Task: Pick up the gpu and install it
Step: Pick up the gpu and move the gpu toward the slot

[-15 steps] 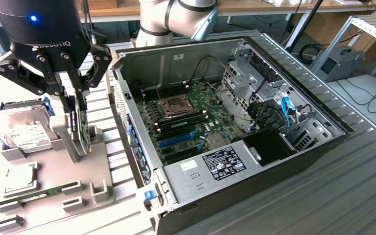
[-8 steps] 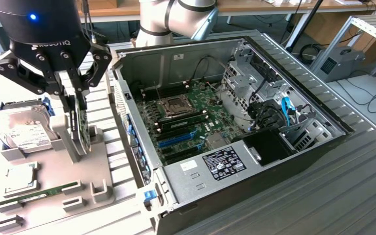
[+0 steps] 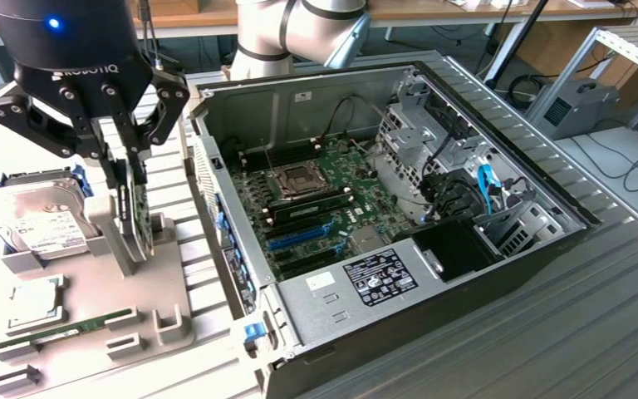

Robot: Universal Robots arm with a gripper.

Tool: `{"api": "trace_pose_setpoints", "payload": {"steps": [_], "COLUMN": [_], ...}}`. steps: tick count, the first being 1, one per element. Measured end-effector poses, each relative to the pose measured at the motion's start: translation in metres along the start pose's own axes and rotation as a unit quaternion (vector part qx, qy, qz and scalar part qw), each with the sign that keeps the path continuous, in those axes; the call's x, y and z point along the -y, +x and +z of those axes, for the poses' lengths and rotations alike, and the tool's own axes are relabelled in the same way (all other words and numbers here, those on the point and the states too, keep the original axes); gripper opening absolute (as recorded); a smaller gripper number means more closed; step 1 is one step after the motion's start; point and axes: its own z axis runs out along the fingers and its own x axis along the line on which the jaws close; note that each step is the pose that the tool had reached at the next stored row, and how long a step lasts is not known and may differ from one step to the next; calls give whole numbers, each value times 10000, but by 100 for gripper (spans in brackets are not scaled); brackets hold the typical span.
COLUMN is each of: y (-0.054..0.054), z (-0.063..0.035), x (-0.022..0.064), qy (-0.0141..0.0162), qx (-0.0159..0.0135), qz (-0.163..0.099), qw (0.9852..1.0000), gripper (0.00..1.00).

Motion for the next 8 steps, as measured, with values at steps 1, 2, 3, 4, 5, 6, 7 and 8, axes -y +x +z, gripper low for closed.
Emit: {"api": "trace_pose_setpoints", "payload": {"steps": [1,2,3,4,5,6,7,8], "y": [0,0,0,0,0,0,0,-1], "z": [-1,-2,-3,-5,-8,-10,-13,-15], "x": [0,0,0,0,0,0,0,1], "qy": [0,0,0,0,0,0,0,0], "qx": [0,0,0,0,0,0,0,0], "qz": [0,0,0,0,0,0,0,0], "qw": [10000,10000,10000,10000,10000,10000,10000,10000], "gripper": [26,26,26,26,26,26,26,26]}}
